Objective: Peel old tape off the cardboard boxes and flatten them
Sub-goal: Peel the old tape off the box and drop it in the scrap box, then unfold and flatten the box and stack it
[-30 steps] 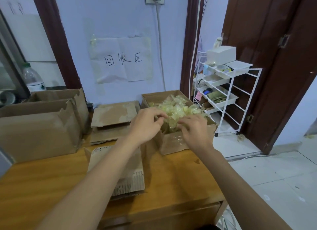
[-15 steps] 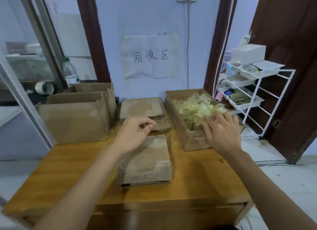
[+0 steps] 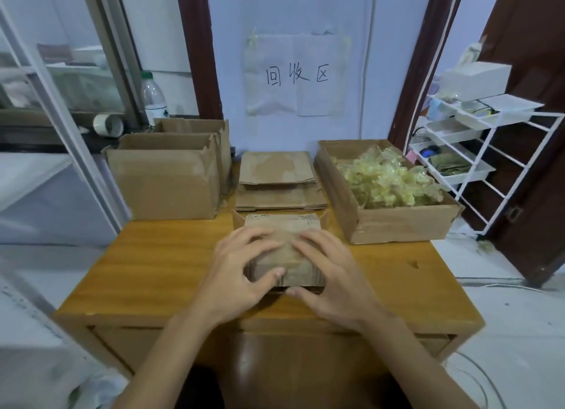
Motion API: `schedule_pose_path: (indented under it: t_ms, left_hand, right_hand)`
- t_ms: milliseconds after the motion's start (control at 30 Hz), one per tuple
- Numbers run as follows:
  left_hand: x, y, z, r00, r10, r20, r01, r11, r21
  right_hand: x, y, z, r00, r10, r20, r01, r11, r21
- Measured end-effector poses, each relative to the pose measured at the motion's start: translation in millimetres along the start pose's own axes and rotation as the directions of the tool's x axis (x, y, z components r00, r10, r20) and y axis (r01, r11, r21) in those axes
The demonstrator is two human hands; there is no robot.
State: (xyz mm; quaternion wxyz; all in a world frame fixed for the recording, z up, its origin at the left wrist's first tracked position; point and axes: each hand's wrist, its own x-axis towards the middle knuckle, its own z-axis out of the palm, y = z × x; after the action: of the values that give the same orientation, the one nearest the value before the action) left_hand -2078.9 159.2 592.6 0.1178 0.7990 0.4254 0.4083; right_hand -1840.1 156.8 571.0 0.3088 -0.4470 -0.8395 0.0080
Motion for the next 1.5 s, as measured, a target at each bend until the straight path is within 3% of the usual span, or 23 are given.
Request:
schedule_pose_path:
  t_ms: [100,333,900,1067,1400,1500]
  left_hand:
    - [-15,-7,-5,0.997,-0.072,0.031,0.074,0.995,-0.061]
    - [-16,-9,-10,0.993,-0.093,0.078,0.099,0.992,-0.081]
    - [-18,-19,-5,0.992,-0.05,0.12,0.044,0.997,0.056]
    - [-17,-18,-6,0.992,-0.063,0.109,0.062,0.998,0.018]
    - [-11,-7,-25,0.94,-0.212,0.266,0.255,0.957,-0.139]
    - [-11,-8,-22,0.949,-0.214,0.232,0.257,0.95,-0.175]
  right_hand:
    - [2,0,4,1.0,0.007,-0.029,-0.007,1.0,0.01]
    - [1,0,1,0.998,-0.007,-0.056,0.003,0.998,-0.061]
    - [-3,4,2,1.0,-0.022,0.003,0.022,1.0,0.001]
    - [-3,1,-4,1.0,-0.009,0.009,0.008,1.0,0.026]
    - [-5,-3,-19,0.99,0.078,0.118,-0.094,0.986,0.135]
    - [-4,-7,-19,0.989,0.113,0.098,-0.128,0.977,0.17]
